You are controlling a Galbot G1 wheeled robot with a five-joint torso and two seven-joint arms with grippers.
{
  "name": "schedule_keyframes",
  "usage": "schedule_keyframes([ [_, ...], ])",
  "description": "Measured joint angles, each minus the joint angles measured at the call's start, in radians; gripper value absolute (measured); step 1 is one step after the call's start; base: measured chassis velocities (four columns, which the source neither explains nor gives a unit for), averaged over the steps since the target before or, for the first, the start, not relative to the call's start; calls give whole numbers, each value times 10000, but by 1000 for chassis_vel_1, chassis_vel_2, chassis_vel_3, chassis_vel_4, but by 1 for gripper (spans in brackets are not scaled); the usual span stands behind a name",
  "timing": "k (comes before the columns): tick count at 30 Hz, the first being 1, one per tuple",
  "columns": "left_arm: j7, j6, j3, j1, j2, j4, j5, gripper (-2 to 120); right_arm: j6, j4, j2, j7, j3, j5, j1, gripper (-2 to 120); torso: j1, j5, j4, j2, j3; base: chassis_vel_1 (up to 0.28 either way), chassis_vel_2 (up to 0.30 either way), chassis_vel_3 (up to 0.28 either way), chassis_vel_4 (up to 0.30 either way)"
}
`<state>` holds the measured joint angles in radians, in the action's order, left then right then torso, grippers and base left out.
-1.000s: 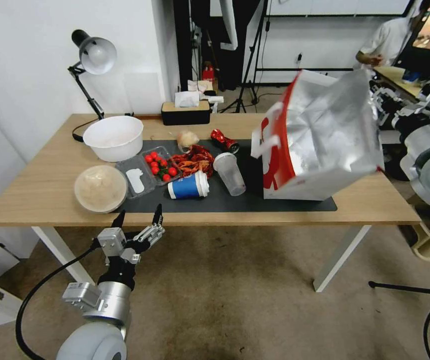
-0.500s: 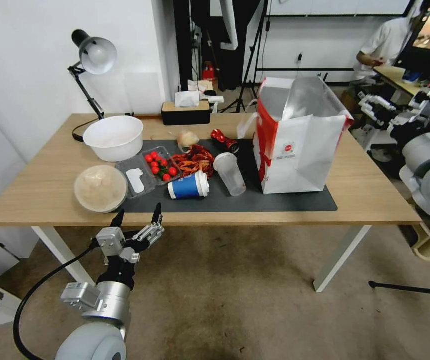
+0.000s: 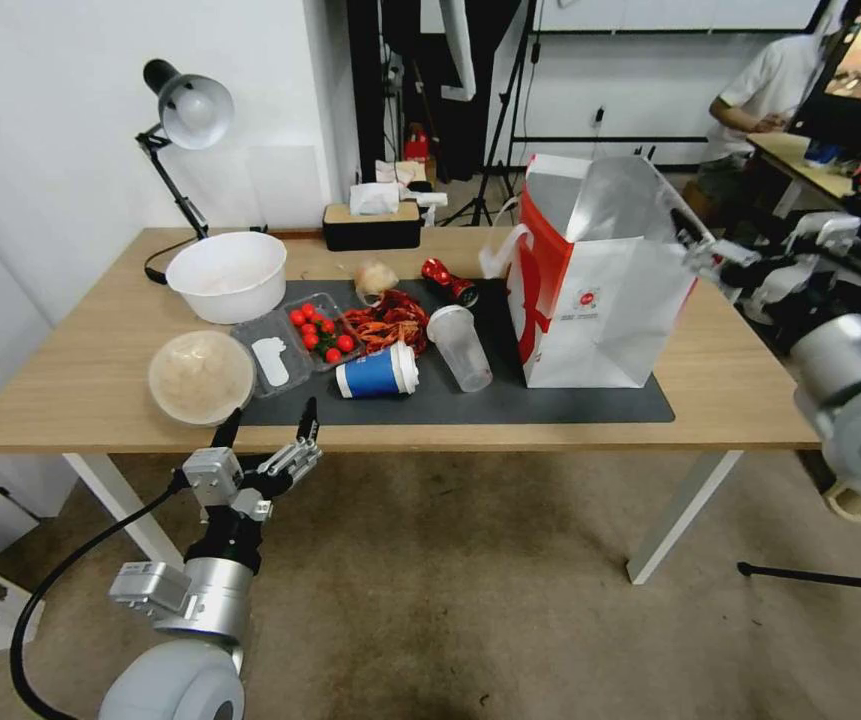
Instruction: Pick up the food delivery bag from the floor and place it on the table.
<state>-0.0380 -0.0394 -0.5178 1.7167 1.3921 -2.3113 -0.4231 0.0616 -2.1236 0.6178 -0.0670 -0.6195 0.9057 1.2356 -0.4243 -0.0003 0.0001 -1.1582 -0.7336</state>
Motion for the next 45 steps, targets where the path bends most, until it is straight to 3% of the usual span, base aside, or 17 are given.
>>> schedule_keyframes([
  [10,233,-554,-186,124,62,276,40,100,1433,-341,1044,69,-96,-1736,2072,100,0,2,-2,0,0,0,0,0,0],
  [20,548,-1257,-114,88,0,1569,394,100,2224,-372,4194,279,239,-3049,4972,100,1,-1,-1,0,1,0,0,0,0],
  [24,724,-1541,-24,48,-53,2097,576,100,2586,4,4853,477,372,-3537,5377,100,1,0,-4,-1,0,0,0,0,0],
  [32,891,-2078,-139,66,-55,2724,817,100,2873,706,5319,789,734,-4005,5296,100,1,1,0,0,0,0,0,0,0],
  [45,877,-2181,-188,-15,-5,2848,1095,100,2870,925,5263,1098,823,-3942,5042,100,-1,2,-1,1,-1,0,0,0,0],
])
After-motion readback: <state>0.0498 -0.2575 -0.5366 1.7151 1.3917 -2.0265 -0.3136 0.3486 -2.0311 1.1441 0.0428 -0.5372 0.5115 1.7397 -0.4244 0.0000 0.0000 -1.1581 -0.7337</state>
